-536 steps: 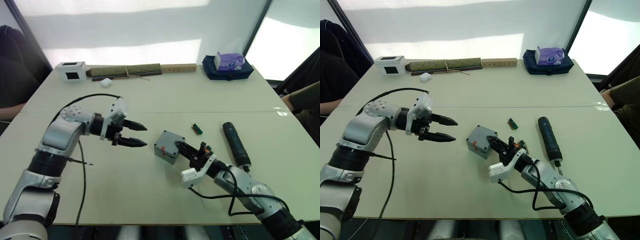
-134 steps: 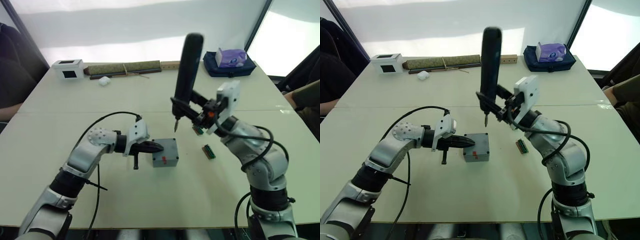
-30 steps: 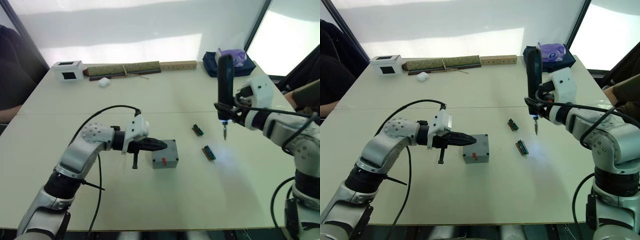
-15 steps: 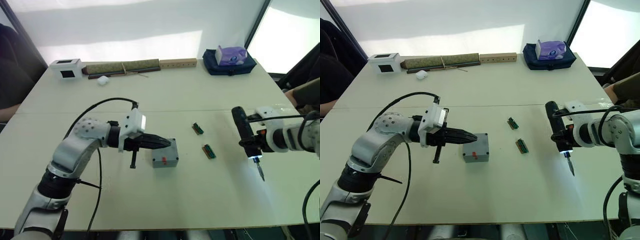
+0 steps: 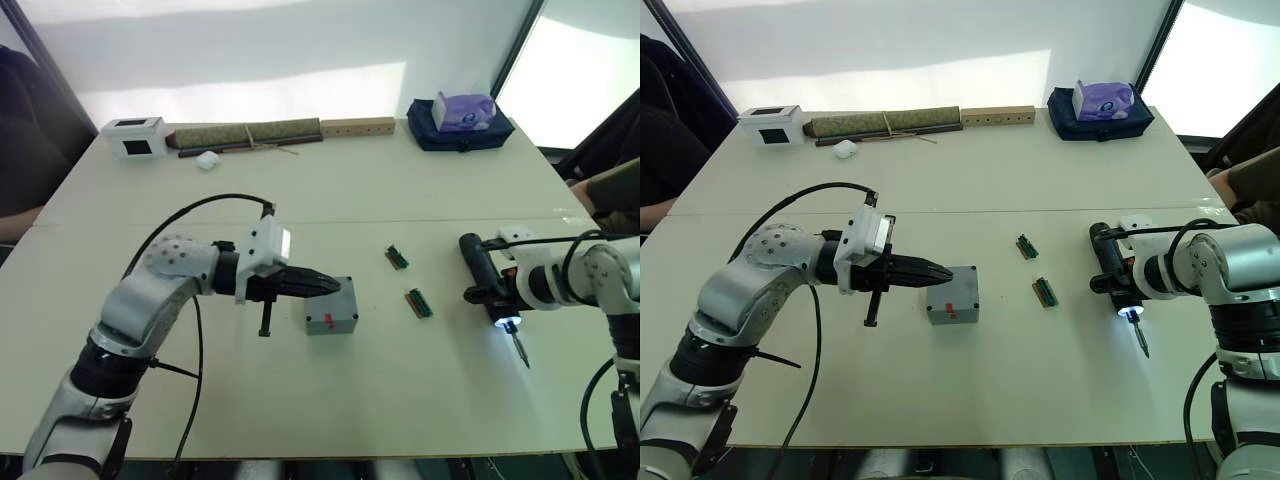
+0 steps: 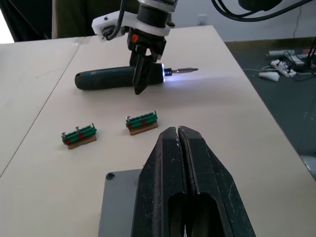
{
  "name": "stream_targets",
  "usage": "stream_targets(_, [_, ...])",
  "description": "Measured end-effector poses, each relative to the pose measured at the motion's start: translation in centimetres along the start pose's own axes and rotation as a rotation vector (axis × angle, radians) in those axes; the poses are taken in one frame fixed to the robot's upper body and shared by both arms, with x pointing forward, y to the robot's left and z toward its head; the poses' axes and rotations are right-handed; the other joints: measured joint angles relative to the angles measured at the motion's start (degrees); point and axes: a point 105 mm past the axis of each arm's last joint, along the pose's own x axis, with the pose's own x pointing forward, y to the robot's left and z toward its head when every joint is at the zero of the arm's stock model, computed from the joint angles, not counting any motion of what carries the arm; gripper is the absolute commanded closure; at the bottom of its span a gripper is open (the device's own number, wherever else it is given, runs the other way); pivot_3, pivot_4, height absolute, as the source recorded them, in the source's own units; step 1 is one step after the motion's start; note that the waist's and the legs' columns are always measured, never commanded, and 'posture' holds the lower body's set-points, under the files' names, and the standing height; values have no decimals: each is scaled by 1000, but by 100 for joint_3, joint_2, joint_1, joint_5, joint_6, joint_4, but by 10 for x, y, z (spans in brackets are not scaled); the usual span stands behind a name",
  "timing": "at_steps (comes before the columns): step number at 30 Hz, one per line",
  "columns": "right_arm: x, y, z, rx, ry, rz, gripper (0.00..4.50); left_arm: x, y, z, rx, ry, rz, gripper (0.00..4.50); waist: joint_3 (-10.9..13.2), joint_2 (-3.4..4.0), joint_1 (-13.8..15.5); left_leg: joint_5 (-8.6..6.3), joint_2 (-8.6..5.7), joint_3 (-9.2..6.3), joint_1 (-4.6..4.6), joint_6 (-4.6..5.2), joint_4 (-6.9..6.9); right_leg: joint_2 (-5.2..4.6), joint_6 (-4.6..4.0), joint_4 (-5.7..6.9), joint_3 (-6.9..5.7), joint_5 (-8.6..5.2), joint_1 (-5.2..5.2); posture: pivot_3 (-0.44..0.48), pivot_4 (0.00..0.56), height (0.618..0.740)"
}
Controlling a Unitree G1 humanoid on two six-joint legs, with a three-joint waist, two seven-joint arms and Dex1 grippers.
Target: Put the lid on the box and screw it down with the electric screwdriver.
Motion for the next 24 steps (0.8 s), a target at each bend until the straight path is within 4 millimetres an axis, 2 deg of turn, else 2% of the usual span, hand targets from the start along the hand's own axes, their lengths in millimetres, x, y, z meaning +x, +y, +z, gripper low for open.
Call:
stream_targets(4, [-24,-4,23,-125,-139,-50,6,-5,0,-9,-15,42,27,4500,1,1,2,0,0,2,0,0,0,-1,1,0,1,0,-1,0,150,740])
stream_targets(6, [-39,2,40,-227,-235,-62,6,-10,2,-16,-21,79,48,4500,1,1,0,0,1,1,1,0,0,1,1,0,1,-1,-1,0,150,740])
stream_targets(8, [-48,19,56,-314,-347,-16,6,-14,4,-23,-30,109,71,4500,1,-3,-26,0,8,6,10,0,0,8,1,0,6,0,4,0,150,740])
stream_targets(11, [-52,58,71,-388,-505,154,6,-19,8,-37,-60,146,106,4500,4,-8,-27,0,17,11,16,0,0,23,1,4,12,0,6,0,150,740])
stream_targets(13, [-54,86,75,-448,-597,252,513,-28,10,-53,-62,219,128,4500,5,-10,-14,0,24,11,16,0,-1,30,0,7,15,0,3,0,150,740])
stream_targets(15, [-52,100,71,-491,-633,296,1007,-35,9,-66,-89,266,143,4500,6,-10,7,0,24,11,16,0,-2,29,-1,6,17,-1,3,0,150,740])
stream_targets(16, [-47,107,66,-520,-639,318,1458,-38,8,-73,-101,288,148,4500,7,-14,25,0,22,12,14,0,-1,24,-1,5,16,-1,3,0,150,740])
stream_targets(17, [-43,111,62,-539,-634,325,1736,-39,7,-76,-98,298,149,4500,7,-15,33,0,18,12,14,0,0,17,0,4,16,-1,5,0,150,740])
stream_targets(20, [-20,126,37,-615,-585,362,3074,-40,5,-88,-91,338,147,4500,6,-17,20,-1,6,26,15,1,5,-6,7,4,17,3,6,0,150,740])
stream_targets(21, [-15,128,32,-631,-570,369,3321,-40,4,-90,-94,344,146,4500,6,-17,14,-1,5,27,15,1,7,-7,7,5,17,4,6,0,150,740])
stream_targets(22, [-10,132,26,-653,-556,380,3882,-40,4,-92,-96,349,147,4500,7,-18,8,-1,6,30,15,1,9,-8,10,5,19,5,5,0,150,740])
stream_targets(24, [-6,138,23,-682,-559,393,4472,-36,5,-94,-95,338,149,4500,7,-19,7,-1,6,30,18,1,10,-7,11,7,19,5,6,0,150,740])
